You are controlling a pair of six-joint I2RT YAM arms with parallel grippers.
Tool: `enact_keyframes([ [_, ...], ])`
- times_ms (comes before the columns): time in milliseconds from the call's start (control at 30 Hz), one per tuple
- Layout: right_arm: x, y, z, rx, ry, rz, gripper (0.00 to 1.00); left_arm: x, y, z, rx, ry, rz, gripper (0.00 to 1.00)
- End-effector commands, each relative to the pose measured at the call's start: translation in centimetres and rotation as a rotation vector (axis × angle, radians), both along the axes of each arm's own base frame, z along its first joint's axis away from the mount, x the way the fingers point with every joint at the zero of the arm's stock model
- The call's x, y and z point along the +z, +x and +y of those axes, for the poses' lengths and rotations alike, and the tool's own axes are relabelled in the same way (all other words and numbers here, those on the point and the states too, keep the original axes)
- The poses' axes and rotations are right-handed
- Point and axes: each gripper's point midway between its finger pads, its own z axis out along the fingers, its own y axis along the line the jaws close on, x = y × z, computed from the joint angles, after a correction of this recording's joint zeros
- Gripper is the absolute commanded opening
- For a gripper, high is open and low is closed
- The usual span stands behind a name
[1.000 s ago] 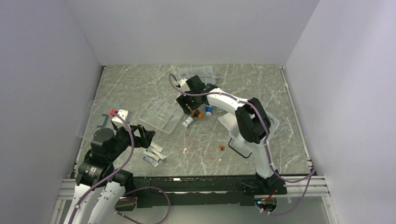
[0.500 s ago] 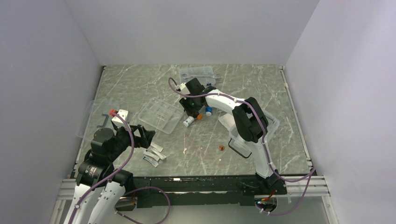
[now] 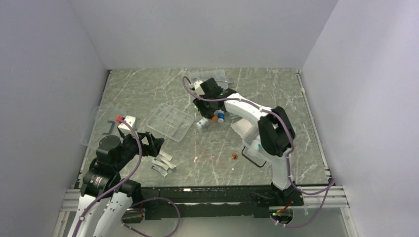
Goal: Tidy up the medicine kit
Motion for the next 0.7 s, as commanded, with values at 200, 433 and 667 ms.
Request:
enact_keyframes([
  [200, 12.2, 0.4, -0.7, -0.118, 0.135, -0.249, 0.18, 1.6, 0.0, -0.2, -0.009, -0.020, -0.037, 0.99],
  [433, 17.1, -2.6, -5.0, -0.250, 0.159, -0.292, 0.18, 1.8, -0.2, -0.2, -0.010, -0.025, -0.045, 0.99],
  [667, 17.8, -7.1, -11.4, -0.409, 0.099, -0.284, 0.18, 2.1, -0.4, -0.3, -0.017, -0.031, -0.061, 0.99],
])
